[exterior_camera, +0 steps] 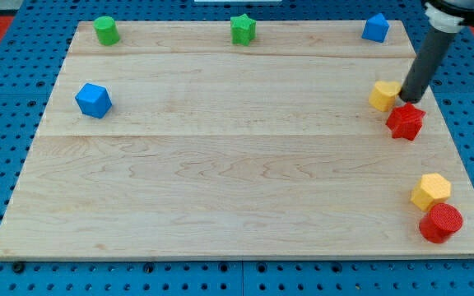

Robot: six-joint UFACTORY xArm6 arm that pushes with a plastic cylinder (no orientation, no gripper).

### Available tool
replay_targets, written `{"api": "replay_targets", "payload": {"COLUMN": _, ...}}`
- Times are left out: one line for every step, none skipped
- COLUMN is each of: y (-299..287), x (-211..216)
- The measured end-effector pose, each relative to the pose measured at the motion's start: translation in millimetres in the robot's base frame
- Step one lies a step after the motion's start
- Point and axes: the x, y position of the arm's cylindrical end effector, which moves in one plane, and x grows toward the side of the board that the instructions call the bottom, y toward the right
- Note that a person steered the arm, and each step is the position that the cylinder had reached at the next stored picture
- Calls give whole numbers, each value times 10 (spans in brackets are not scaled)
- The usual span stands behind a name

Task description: Push the yellow heart slightly left

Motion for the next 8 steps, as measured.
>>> {"api": "replay_targets", "payload": {"y": -4, "x": 0}}
{"api": "replay_targets", "payload": {"y": 189, "x": 35}}
{"api": "replay_targets", "payload": {"y": 278, "x": 172}}
{"api": "replay_targets", "payload": {"y": 248, "x": 237}}
{"api": "replay_targets", "payload": {"y": 188, "x": 249}}
{"api": "replay_targets", "payload": {"y": -52, "x": 44}}
{"api": "replay_targets", "payload": {"y": -315, "x": 43}}
{"api": "replay_targets", "payload": {"y": -284, "x": 94}}
